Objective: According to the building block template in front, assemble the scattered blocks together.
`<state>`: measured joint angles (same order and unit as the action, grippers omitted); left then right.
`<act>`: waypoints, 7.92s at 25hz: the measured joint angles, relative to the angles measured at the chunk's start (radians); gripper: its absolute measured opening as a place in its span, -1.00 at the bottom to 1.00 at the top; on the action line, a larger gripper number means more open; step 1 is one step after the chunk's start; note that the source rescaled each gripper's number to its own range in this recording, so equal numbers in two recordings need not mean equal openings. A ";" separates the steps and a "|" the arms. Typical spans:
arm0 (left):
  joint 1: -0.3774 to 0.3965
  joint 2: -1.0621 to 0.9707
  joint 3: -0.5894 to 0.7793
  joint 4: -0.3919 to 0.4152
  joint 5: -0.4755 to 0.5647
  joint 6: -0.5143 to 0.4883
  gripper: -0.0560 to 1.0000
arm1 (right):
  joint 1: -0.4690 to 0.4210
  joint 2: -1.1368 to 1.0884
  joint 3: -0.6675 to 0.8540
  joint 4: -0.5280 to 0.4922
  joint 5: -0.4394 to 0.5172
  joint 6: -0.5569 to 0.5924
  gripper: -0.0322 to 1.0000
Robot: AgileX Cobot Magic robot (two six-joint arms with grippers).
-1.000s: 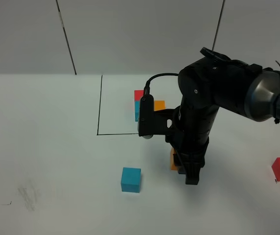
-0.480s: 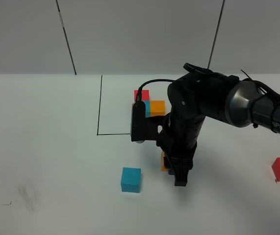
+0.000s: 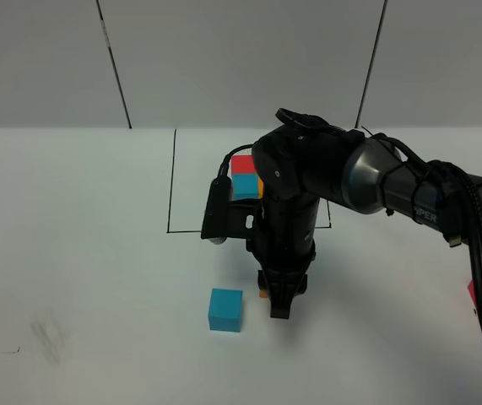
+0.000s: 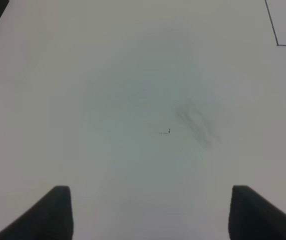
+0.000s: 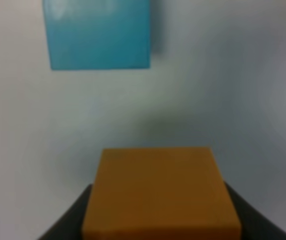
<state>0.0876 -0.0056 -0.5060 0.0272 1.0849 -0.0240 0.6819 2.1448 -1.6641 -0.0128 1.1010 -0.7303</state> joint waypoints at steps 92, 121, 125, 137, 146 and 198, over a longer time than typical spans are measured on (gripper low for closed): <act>0.000 0.000 0.000 0.000 0.000 0.003 0.39 | 0.041 0.134 0.000 0.030 -0.061 0.013 -0.47; 0.000 0.000 0.000 0.000 0.000 0.003 0.39 | -0.354 -0.284 0.198 -0.150 0.095 1.018 0.06; 0.000 0.000 0.000 0.000 0.000 0.003 0.39 | -0.410 -0.382 0.419 -0.168 -0.077 1.056 0.05; 0.000 0.000 0.000 0.000 0.000 0.003 0.39 | -0.575 -0.461 0.596 -0.184 -0.313 0.983 0.05; 0.000 0.000 0.000 0.000 0.000 0.004 0.39 | -0.641 -0.430 0.596 -0.158 -0.355 0.858 0.05; 0.000 0.000 0.000 0.000 0.000 0.003 0.39 | -0.385 -0.389 0.230 0.174 -0.180 0.907 -0.93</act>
<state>0.0876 -0.0056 -0.5060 0.0272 1.0849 -0.0208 0.2974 1.7559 -1.4340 0.1616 0.9213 0.1765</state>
